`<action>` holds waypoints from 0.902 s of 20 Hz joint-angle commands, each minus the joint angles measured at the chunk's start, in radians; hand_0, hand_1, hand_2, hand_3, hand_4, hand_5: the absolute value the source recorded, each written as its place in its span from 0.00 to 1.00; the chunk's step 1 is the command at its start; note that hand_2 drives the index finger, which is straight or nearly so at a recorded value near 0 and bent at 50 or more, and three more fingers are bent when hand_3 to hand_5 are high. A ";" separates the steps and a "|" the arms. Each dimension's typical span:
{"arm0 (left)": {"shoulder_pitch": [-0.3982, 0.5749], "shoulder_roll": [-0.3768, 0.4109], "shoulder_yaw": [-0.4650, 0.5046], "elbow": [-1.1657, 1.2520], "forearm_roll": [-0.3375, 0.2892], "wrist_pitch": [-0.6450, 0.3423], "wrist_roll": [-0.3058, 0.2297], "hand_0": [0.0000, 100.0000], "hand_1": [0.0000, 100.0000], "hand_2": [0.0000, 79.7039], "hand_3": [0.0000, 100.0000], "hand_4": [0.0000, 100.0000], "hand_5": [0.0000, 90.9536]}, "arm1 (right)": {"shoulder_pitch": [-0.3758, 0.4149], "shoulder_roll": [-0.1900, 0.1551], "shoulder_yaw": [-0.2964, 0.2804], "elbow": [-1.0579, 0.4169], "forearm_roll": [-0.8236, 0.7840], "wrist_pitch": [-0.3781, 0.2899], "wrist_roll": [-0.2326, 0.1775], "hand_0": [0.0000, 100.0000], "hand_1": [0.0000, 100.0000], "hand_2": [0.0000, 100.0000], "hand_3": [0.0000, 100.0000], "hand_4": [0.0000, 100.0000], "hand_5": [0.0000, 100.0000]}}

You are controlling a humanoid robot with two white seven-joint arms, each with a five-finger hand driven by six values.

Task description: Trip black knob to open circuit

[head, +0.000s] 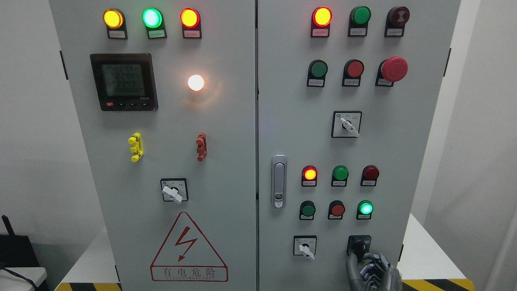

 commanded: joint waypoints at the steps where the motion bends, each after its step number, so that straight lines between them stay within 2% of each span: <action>1: -0.008 0.000 0.000 0.000 -0.034 0.000 0.001 0.12 0.39 0.00 0.00 0.00 0.00 | 0.000 0.002 0.004 -0.001 -0.013 0.002 0.000 0.44 0.72 0.58 0.92 0.94 0.96; 18: -0.008 0.000 0.000 0.000 -0.032 0.000 0.001 0.12 0.39 0.00 0.00 0.00 0.00 | -0.002 0.001 0.006 -0.004 -0.017 0.000 0.000 0.43 0.72 0.59 0.92 0.94 0.96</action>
